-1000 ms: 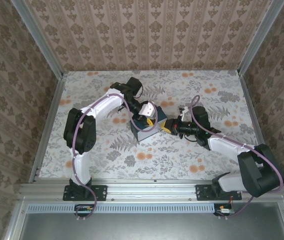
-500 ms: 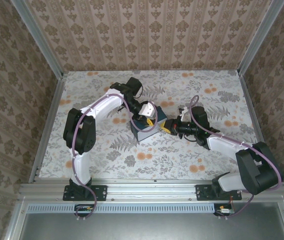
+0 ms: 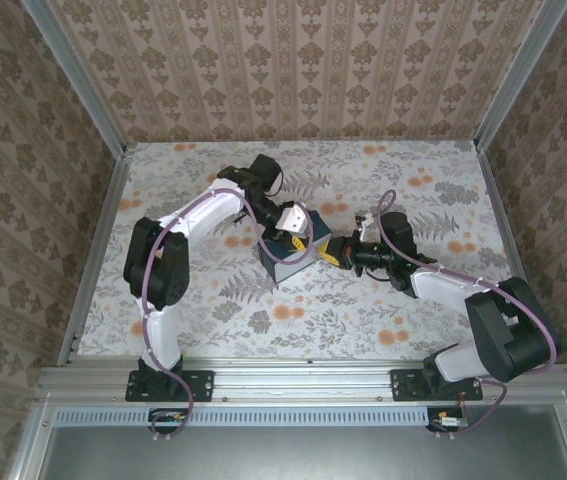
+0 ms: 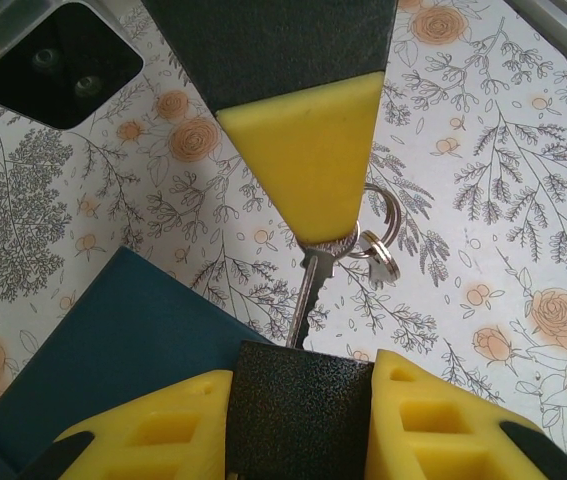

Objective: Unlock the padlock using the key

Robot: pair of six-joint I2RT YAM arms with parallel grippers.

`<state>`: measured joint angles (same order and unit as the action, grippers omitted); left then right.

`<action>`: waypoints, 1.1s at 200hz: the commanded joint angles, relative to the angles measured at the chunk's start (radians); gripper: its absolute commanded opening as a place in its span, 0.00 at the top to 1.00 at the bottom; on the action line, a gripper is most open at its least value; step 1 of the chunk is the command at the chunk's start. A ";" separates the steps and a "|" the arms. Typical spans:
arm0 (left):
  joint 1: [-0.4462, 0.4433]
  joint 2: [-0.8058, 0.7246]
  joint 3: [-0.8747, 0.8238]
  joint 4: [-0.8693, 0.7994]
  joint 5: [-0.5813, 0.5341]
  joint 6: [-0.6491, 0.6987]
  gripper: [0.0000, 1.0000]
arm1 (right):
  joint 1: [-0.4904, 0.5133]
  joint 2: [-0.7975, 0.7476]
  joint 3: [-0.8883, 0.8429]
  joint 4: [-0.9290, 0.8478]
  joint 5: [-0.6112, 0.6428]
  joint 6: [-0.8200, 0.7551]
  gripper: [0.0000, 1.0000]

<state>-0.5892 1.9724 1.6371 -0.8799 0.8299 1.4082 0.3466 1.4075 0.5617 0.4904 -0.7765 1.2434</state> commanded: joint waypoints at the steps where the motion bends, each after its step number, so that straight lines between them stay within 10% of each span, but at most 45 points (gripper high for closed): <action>1: -0.004 -0.027 -0.030 0.003 -0.012 0.003 0.79 | 0.006 0.017 0.027 0.069 -0.030 0.046 1.00; 137: -0.013 -0.047 -0.083 0.059 -0.001 0.015 0.84 | 0.010 0.060 0.064 0.138 -0.063 0.131 1.00; 220: -0.006 -0.035 -0.058 -0.013 -0.008 0.058 0.86 | -0.017 -0.008 0.148 -0.219 -0.049 -0.143 1.00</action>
<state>-0.5838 1.9285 1.5761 -0.8124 0.8181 1.4235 0.3424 1.4273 0.6468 0.3592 -0.8310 1.2263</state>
